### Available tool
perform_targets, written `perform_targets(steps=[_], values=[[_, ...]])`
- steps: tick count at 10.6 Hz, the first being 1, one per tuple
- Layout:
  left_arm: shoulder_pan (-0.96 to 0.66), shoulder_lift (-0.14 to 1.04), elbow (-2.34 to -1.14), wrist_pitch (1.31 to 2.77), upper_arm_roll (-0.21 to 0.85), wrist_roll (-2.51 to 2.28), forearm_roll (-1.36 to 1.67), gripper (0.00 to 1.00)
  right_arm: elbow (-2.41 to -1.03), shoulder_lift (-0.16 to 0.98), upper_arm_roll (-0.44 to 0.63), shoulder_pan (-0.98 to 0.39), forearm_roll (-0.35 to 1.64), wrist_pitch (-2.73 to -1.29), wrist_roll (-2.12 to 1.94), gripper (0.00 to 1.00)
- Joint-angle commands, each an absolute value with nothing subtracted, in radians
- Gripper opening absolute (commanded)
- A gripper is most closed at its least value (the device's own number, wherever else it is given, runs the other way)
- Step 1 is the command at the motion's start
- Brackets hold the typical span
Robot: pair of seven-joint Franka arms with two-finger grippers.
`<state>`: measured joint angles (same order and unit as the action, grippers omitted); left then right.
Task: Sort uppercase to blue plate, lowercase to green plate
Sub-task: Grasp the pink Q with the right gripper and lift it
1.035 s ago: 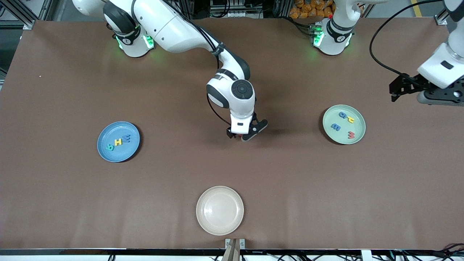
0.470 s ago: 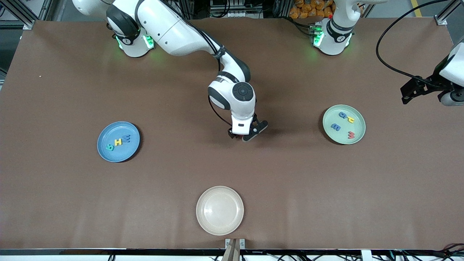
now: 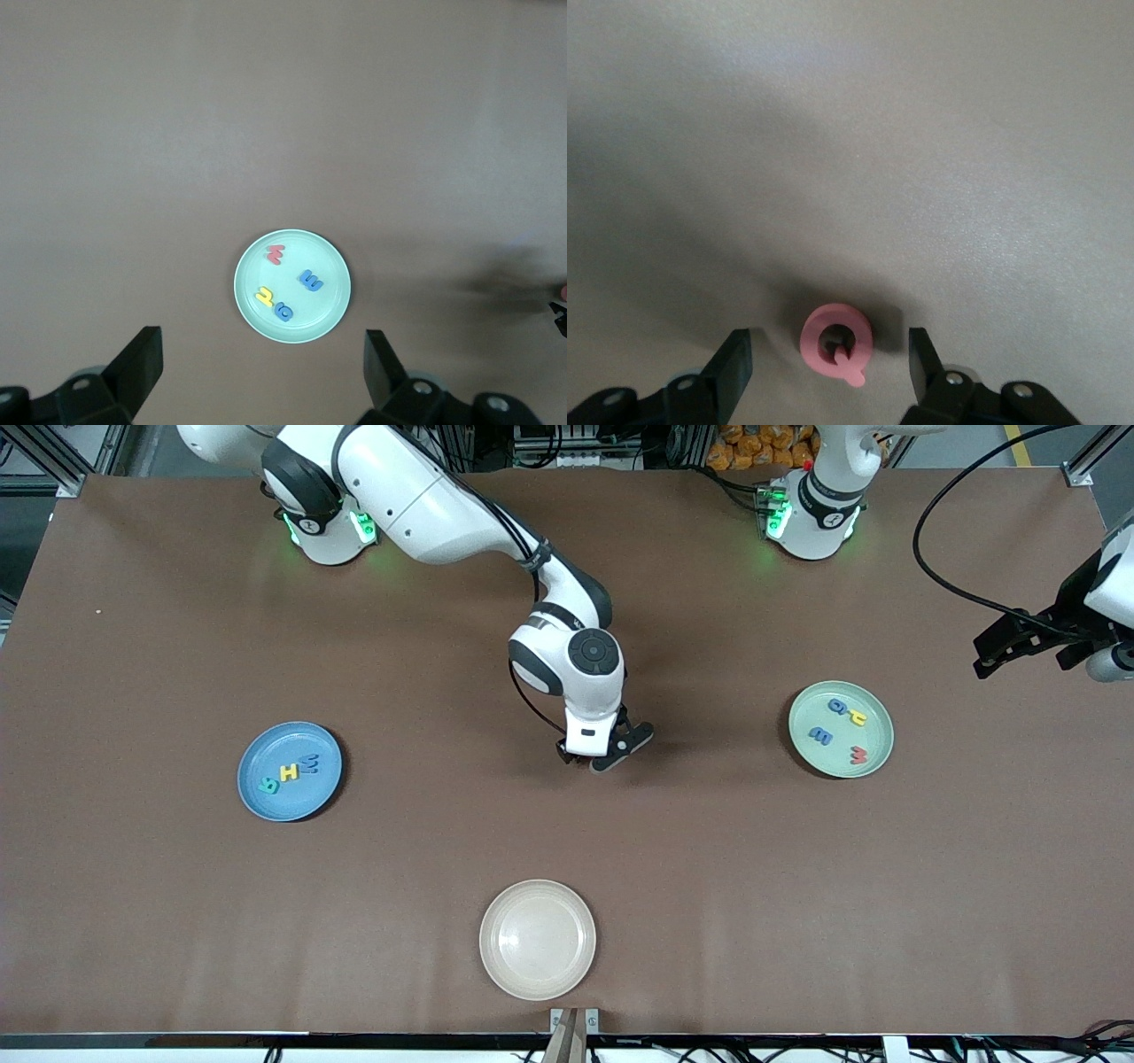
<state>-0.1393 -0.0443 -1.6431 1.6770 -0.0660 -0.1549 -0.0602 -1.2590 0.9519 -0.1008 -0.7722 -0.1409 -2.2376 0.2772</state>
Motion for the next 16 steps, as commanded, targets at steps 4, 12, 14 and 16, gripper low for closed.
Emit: perform_targets(steps=[4, 12, 14, 16], values=[[-0.14, -0.051, -1.629, 1.654, -0.063, -0.172, -0.043, 1.0, -1.226, 0.979, -0.095, -0.776, -0.153, -2.235, 0.313, 0.68], [-0.138, -0.052, -1.631, 1.635, -0.063, -0.176, -0.043, 1.0, -1.224, 0.948, -0.077, -0.784, -0.164, -2.217, 0.339, 0.0], [-0.14, -0.052, -1.631, 1.634, -0.063, -0.178, -0.043, 1.0, -1.224, 0.887, -0.077, -0.766, -0.157, -2.128, 0.345, 0.0], [-0.14, -0.052, -1.631, 1.634, -0.063, -0.178, -0.043, 1.0, -1.252, 0.801, -0.078, -0.718, -0.12, -2.089, 0.345, 0.0]])
